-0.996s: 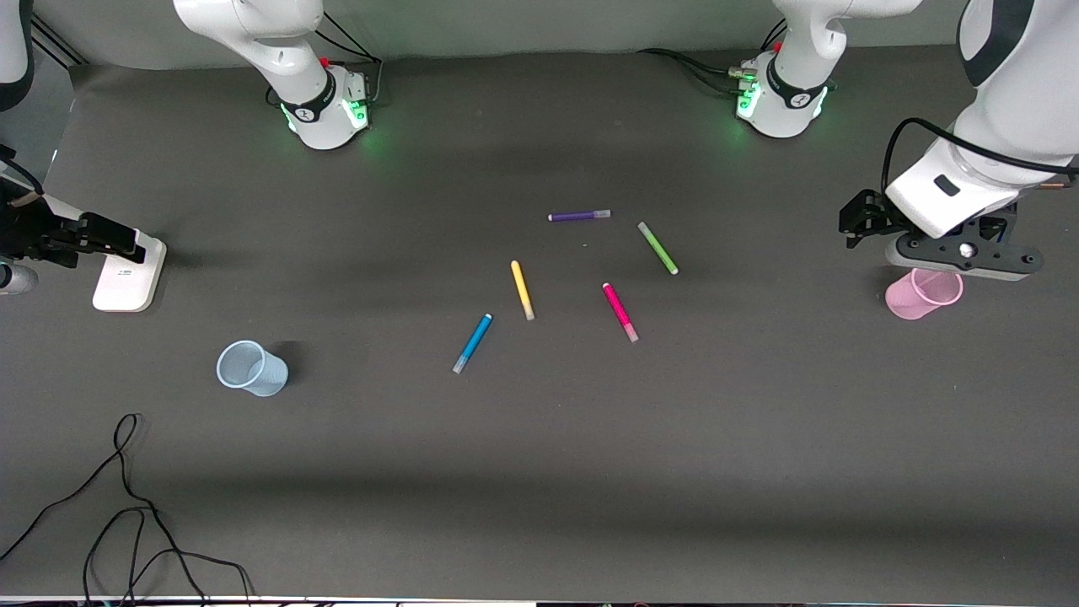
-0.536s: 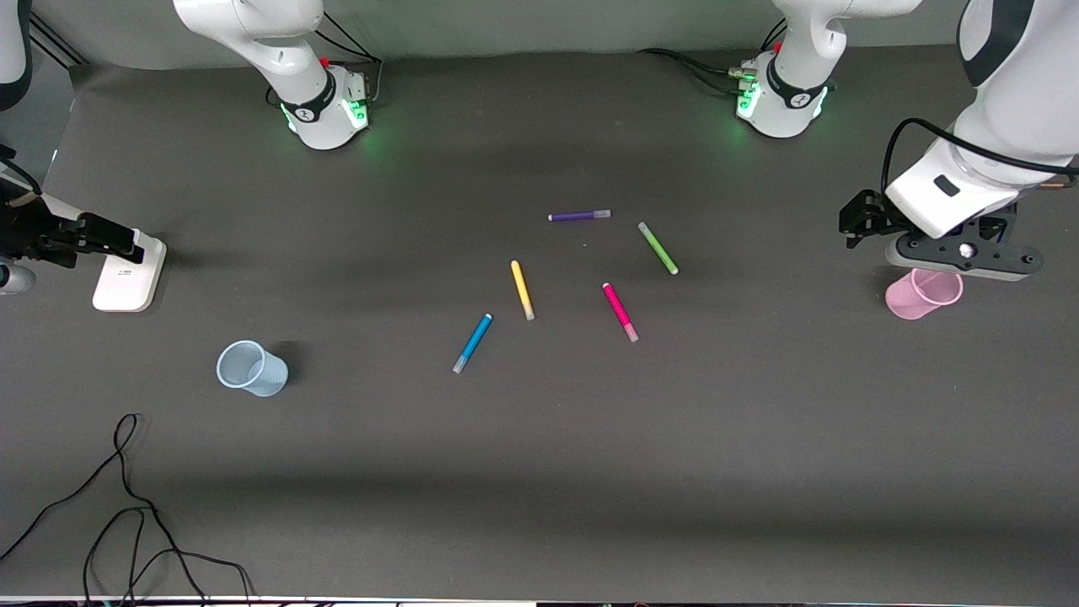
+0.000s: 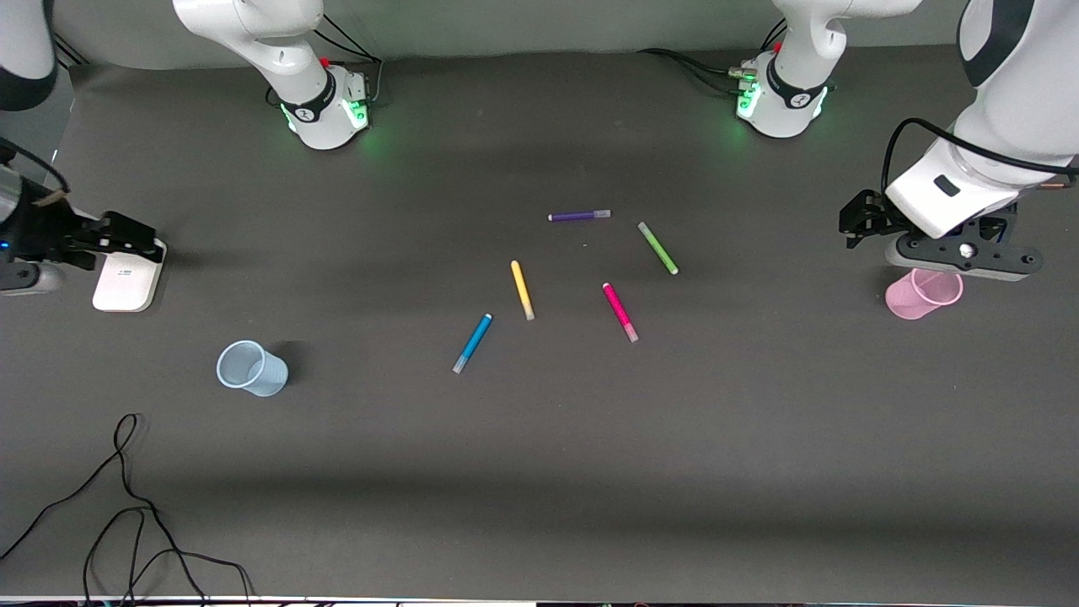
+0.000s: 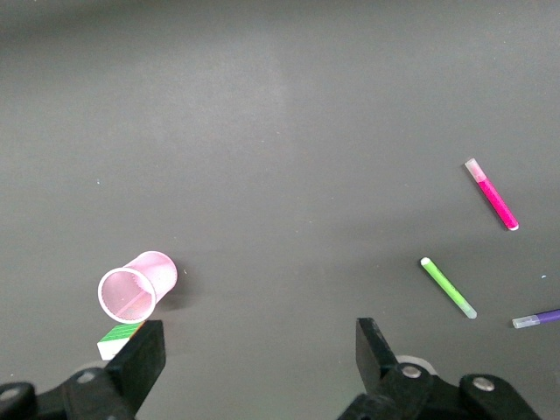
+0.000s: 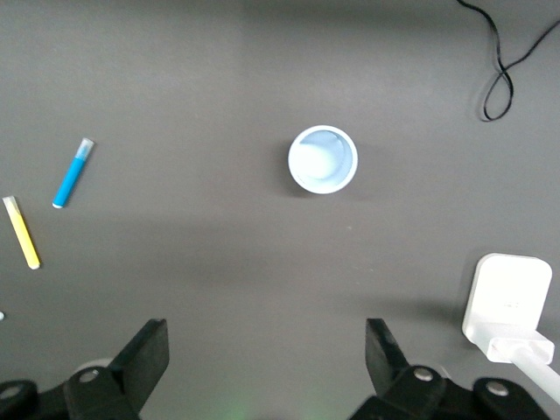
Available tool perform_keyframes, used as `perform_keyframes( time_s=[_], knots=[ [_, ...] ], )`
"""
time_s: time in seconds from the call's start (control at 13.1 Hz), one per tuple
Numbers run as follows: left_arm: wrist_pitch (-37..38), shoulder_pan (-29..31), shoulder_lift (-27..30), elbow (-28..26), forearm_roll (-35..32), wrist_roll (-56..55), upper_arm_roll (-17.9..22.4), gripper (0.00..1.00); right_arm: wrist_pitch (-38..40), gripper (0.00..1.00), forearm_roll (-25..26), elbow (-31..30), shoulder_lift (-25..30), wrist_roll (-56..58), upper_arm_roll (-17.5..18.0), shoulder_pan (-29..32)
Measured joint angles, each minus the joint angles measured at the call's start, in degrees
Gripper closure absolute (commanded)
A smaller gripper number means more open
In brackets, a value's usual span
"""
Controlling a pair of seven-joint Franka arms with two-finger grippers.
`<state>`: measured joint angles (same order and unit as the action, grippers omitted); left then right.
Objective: Place pink and blue markers in matching cups
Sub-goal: 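Move the right gripper over the blue marker and lower it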
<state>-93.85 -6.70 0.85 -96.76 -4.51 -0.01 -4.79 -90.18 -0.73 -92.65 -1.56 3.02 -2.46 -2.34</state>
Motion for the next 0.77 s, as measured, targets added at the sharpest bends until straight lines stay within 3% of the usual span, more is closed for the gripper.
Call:
perform_keyframes(
  time_s=[0.54, 0.77],
  knots=[
    [0.0, 0.38, -0.01, 0.03, 0.0, 0.0, 0.19, 0.03, -4.17, 0.0, -0.19, -2.36, -0.14, -25.78, 0.5, -14.27],
    [0.0, 0.39, -0.01, 0.05, 0.0, 0.0, 0.19, 0.03, -7.35, 0.0, -2.91, -4.67, -0.55, -38.67, 0.63, -20.24]
  ],
)
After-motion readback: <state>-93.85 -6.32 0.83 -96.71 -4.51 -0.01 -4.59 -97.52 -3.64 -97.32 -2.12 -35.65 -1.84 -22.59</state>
